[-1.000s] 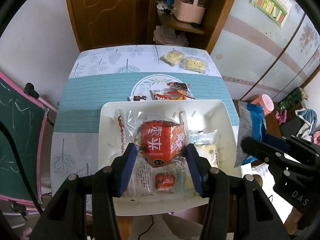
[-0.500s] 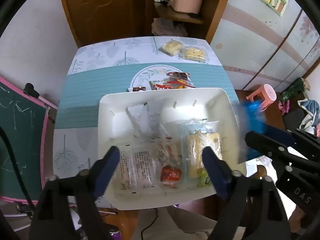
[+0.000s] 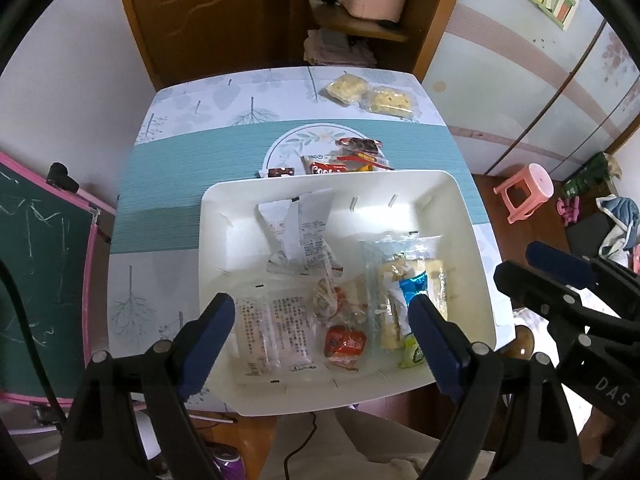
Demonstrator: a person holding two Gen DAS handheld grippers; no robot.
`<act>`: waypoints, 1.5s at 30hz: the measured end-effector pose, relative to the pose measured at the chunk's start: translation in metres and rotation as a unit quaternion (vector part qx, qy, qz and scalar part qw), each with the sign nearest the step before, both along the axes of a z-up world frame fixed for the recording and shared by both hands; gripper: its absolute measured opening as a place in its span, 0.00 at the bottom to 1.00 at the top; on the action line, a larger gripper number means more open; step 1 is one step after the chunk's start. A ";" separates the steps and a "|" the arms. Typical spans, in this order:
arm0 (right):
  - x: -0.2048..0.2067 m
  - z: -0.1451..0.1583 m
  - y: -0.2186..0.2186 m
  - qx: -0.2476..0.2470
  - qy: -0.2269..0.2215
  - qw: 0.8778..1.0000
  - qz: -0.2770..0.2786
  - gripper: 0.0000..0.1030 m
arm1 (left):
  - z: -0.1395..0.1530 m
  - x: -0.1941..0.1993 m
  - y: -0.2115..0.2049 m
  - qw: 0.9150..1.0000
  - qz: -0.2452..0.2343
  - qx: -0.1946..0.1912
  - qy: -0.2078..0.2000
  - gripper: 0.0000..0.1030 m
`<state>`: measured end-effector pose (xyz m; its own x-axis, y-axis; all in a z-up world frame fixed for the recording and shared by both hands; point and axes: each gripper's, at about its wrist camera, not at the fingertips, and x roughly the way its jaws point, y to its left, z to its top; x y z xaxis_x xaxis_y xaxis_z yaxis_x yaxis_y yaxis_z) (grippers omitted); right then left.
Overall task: Organize snacks
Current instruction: 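Carry both packs over the tray and release them inside, then move both grippers back toward the Lipo Cookies and dark packs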
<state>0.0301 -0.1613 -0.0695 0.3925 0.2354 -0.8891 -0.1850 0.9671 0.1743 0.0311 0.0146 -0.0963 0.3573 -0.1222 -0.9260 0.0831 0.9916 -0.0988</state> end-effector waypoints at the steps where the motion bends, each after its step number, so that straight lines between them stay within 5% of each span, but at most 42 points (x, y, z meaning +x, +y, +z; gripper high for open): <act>1: 0.000 0.000 0.000 0.001 0.001 1.000 -0.001 0.46 | 0.000 0.000 0.001 1.000 0.000 0.001 0.000 0.85; 29: 0.033 -0.035 0.003 0.030 0.064 0.997 -0.033 0.46 | -0.012 0.046 0.012 1.000 -0.017 0.013 0.004 0.85; 37: 0.085 -0.039 -0.005 0.045 0.068 0.995 -0.057 0.46 | -0.009 0.097 0.014 0.998 -0.025 0.043 -0.037 0.85; 45: 0.175 -0.059 -0.011 0.025 0.074 0.993 -0.083 0.47 | -0.051 0.175 0.003 0.998 -0.034 0.054 -0.011 0.85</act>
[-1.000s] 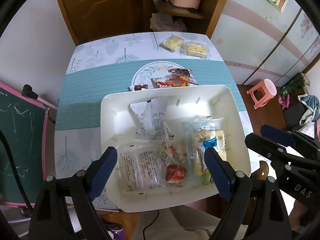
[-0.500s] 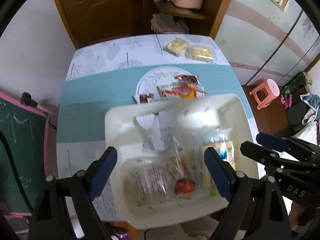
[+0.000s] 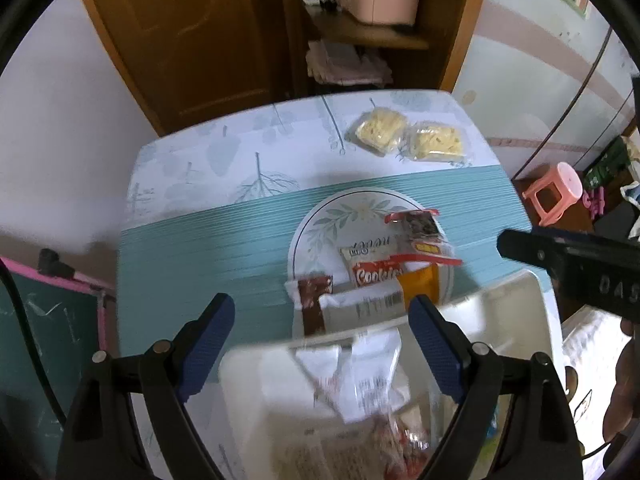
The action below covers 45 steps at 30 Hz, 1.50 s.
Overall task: Organize snacks
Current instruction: 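Move both grippers back toward the Lipo Cookies and dark packs, then grasp the Lipo Cookies pack with the left gripper while the right grasps the dark pack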
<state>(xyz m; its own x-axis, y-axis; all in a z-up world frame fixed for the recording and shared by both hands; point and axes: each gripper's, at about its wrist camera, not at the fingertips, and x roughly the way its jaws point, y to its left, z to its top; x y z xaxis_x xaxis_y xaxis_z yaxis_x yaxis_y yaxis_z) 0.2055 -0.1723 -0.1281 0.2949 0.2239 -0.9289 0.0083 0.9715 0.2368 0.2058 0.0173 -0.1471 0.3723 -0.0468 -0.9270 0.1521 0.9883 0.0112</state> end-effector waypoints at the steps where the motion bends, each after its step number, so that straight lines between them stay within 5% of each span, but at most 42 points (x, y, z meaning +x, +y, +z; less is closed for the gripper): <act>1: 0.012 -0.007 0.000 -0.002 0.007 1.000 -0.003 0.47 | -0.007 0.006 -0.002 1.000 -0.002 0.000 0.006 0.85; 12: 0.087 -0.096 -0.001 0.033 0.104 0.993 -0.047 0.47 | -0.076 0.050 -0.017 0.996 -0.020 -0.011 0.089 0.85; 21: 0.099 -0.131 0.027 -0.023 0.136 0.990 -0.016 0.48 | -0.088 0.062 -0.016 0.994 -0.019 -0.016 0.108 0.85; 29: 0.095 -0.130 0.027 -0.026 0.117 0.993 -0.001 0.42 | -0.101 0.072 -0.025 0.991 -0.022 -0.026 0.126 0.85; 33: 0.091 -0.131 0.004 -0.038 0.121 0.991 -0.032 0.09 | -0.110 0.080 -0.034 0.989 -0.022 -0.039 0.144 0.85; 37: 0.087 -0.134 -0.021 -0.032 0.128 0.989 -0.061 0.09 | -0.120 0.089 -0.044 0.985 -0.023 -0.051 0.166 0.85; 41: 0.081 -0.139 -0.035 0.030 0.146 0.985 -0.083 0.09 | -0.130 0.095 -0.053 0.981 -0.022 -0.046 0.186 0.85; 45: 0.079 -0.131 -0.040 0.055 0.139 0.984 -0.097 0.10 | -0.142 0.098 -0.059 0.978 -0.016 -0.037 0.203 0.69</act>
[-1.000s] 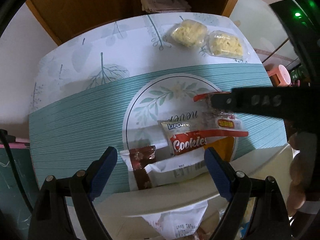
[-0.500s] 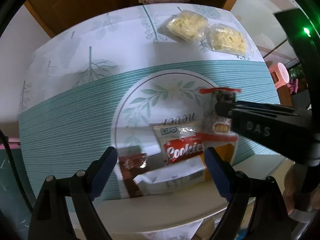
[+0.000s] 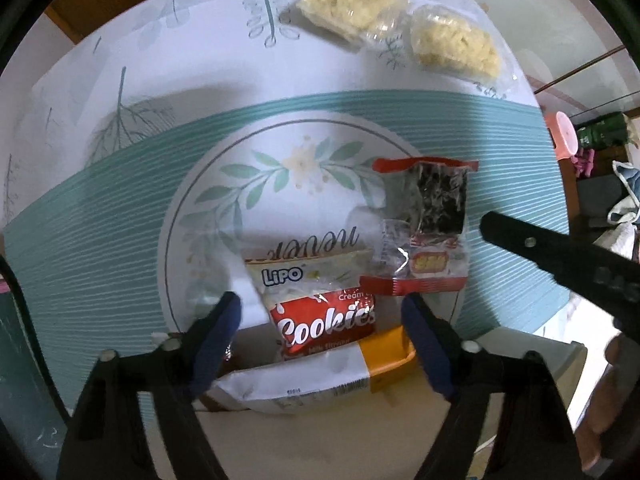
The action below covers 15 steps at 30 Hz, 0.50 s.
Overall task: Organize snacks
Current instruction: 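Grasp the Lipo Cookies pack with the left gripper while the right grasps the dark pack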
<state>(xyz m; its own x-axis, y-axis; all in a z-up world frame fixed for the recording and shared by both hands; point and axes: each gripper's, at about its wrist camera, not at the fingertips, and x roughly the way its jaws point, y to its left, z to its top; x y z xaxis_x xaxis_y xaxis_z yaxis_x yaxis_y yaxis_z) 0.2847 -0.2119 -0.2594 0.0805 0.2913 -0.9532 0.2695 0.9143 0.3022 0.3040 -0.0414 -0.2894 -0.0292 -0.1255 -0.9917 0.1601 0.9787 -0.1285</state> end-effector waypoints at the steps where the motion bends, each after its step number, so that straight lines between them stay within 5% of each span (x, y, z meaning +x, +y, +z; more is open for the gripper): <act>1: 0.001 0.002 -0.001 0.001 -0.001 1.000 -0.001 0.11 | -0.003 0.000 -0.001 1.000 0.001 0.000 0.005 0.66; 8: 0.004 0.011 -0.002 0.008 -0.006 1.000 0.004 0.26 | -0.011 0.004 0.003 1.000 0.015 -0.003 0.016 0.60; 10: 0.003 0.007 0.000 0.014 -0.006 1.000 0.007 0.36 | -0.008 0.005 0.003 1.000 0.014 0.007 0.000 0.48; 15: 0.008 0.002 0.013 0.008 -0.010 1.000 0.019 0.59 | -0.003 0.007 0.016 1.000 0.023 -0.011 -0.017 0.44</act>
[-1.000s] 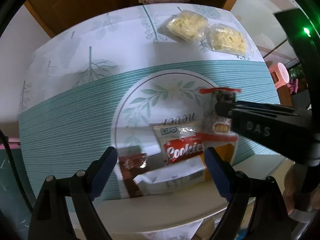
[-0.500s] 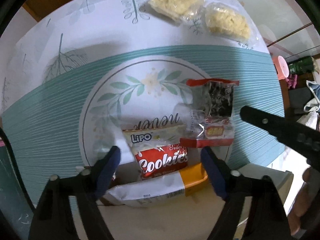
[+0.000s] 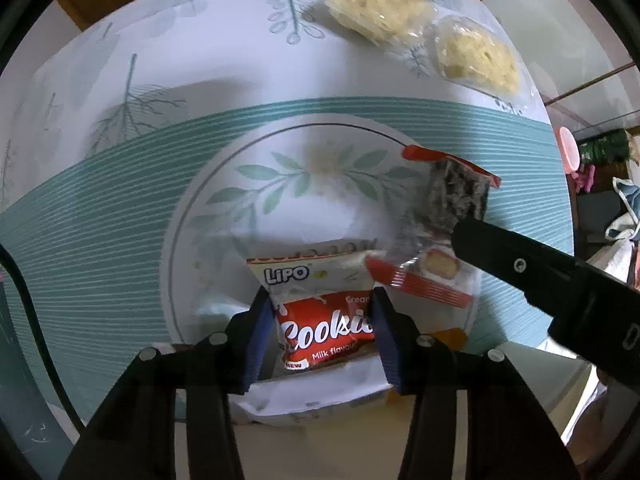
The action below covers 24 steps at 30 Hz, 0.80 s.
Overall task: Organize snacks
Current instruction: 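Grasp the Lipo Cookies pack with the left gripper while the right grasps the dark pack, then carry both packs over the tray and release them inside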
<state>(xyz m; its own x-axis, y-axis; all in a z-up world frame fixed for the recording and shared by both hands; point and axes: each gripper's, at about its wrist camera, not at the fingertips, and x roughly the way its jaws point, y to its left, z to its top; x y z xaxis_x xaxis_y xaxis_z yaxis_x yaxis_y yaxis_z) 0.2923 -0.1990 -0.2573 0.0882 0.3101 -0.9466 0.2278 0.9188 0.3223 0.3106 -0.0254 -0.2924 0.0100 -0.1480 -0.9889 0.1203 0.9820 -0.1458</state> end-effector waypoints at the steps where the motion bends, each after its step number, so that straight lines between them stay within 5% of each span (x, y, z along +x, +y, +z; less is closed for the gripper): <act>1: 0.001 0.000 0.004 -0.005 -0.001 1.000 0.004 0.64 | 0.001 -0.001 0.002 1.000 0.001 0.001 -0.004 0.44; 12: 0.024 -0.021 0.044 -0.085 0.013 0.996 0.004 0.71 | 0.005 -0.009 0.018 0.999 0.011 0.009 -0.038 0.44; 18: 0.024 -0.016 0.063 -0.124 -0.015 0.992 0.028 0.55 | 0.021 -0.010 0.032 0.998 0.020 0.011 -0.062 0.44; 19: 0.024 -0.014 0.061 -0.121 -0.021 0.992 0.026 0.42 | 0.025 -0.011 0.035 0.998 0.021 0.011 -0.066 0.44; 24: 0.023 0.004 0.050 -0.100 -0.047 0.994 0.016 0.40 | 0.052 -0.012 0.043 0.995 0.030 0.003 -0.092 0.44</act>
<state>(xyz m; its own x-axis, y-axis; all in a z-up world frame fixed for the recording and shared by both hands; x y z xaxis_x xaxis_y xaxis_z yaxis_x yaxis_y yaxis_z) 0.3150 -0.1490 -0.2532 0.1723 0.1211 -0.9776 0.1749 0.9729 0.1513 0.2991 0.0174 -0.2405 0.2001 -0.1353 -0.9704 0.0858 0.9890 -0.1202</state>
